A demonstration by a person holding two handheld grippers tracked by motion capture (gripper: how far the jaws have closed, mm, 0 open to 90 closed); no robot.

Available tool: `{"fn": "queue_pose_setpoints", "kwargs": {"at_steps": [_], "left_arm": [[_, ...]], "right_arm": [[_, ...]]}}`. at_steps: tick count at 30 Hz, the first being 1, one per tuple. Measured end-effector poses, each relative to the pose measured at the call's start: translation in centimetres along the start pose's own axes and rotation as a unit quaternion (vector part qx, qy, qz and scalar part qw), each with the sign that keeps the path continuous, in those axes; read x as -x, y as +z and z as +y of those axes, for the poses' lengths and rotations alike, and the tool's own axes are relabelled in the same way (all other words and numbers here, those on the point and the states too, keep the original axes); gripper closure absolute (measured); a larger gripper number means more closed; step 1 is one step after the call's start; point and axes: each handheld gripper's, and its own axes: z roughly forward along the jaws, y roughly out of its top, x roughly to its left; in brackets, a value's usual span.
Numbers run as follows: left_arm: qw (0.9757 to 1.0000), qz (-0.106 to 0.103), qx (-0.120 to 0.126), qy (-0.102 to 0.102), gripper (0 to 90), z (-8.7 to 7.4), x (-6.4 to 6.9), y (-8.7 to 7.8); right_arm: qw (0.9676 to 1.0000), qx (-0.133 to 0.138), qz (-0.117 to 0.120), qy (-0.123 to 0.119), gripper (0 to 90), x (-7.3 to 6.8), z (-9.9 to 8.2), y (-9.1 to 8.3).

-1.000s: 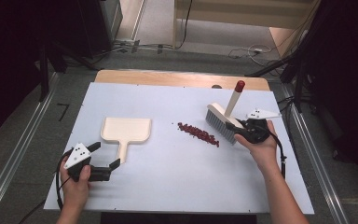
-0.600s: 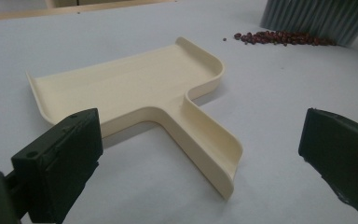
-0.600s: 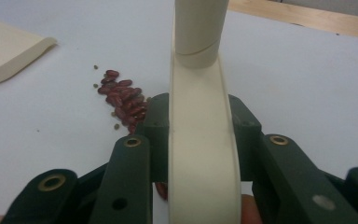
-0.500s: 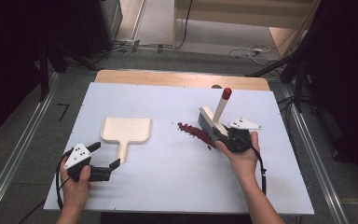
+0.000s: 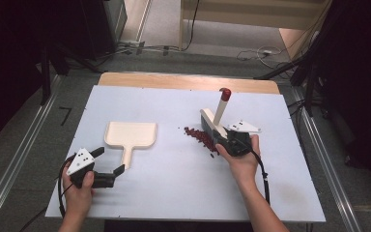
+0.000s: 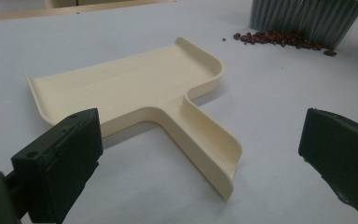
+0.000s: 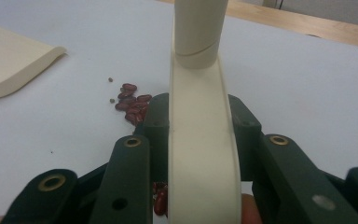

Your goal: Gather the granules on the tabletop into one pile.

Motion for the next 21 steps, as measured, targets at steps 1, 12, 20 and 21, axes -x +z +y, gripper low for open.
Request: {"fn": "queue_pose_setpoints", "kwargs": {"at_steps": [1, 12, 20, 21], "left_arm": [[1.0000, 0.000, 0.000, 0.000, 0.0, 0.0, 0.0, 0.0], [1.0000, -0.001, 0.001, 0.000, 0.0, 0.0, 0.0, 0.0], [1.0000, 0.000, -0.001, 0.001, 0.0, 0.0, 0.0, 0.0], [1.0000, 0.000, -0.001, 0.002, 0.0, 0.0, 0.0, 0.0]], "right_arm": [[1.0000, 0.000, 0.000, -0.001, 64.9, -0.1, 0.0, 0.1], [0.9999, 0.006, 0.005, -0.007, 64.9, -0.6, 0.4, 0.3], [0.9999, 0.004, -0.007, -0.014, 64.9, 0.4, 0.5, -1.1], [0.9998, 0.002, -0.009, -0.015, 64.9, 0.4, 0.4, -1.1]]}}
